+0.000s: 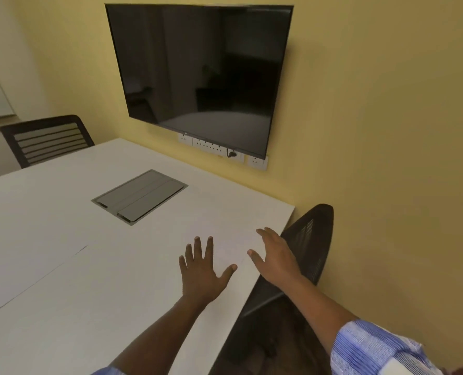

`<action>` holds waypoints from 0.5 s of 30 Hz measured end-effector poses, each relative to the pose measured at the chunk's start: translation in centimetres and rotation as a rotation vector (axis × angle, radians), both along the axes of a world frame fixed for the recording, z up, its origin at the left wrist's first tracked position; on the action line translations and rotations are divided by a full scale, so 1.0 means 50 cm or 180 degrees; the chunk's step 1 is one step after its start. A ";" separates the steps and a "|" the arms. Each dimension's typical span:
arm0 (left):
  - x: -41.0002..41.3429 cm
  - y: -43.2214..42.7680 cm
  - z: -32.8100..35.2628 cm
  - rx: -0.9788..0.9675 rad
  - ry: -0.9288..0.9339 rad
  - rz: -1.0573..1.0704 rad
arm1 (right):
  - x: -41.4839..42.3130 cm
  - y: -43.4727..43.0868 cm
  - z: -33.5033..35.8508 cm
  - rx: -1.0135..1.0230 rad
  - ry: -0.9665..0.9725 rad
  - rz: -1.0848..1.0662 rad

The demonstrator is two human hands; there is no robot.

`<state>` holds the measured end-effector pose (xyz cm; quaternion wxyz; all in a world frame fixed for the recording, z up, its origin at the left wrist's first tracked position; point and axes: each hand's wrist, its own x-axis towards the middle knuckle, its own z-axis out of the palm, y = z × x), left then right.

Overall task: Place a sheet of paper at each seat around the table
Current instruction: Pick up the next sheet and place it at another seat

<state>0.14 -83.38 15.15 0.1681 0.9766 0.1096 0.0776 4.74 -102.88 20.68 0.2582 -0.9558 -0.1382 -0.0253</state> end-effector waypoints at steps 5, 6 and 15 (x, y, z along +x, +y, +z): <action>-0.105 0.000 0.073 0.0082 -0.0196 -0.0103 | -0.116 -0.006 0.061 0.0108 -0.0168 -0.0187; -0.123 0.001 0.087 0.0076 -0.0229 -0.0131 | -0.138 -0.005 0.071 0.0147 -0.0194 -0.0238; -0.298 0.069 0.169 -0.0212 -0.0358 -0.0338 | -0.357 0.044 0.122 0.0380 -0.0491 -0.0742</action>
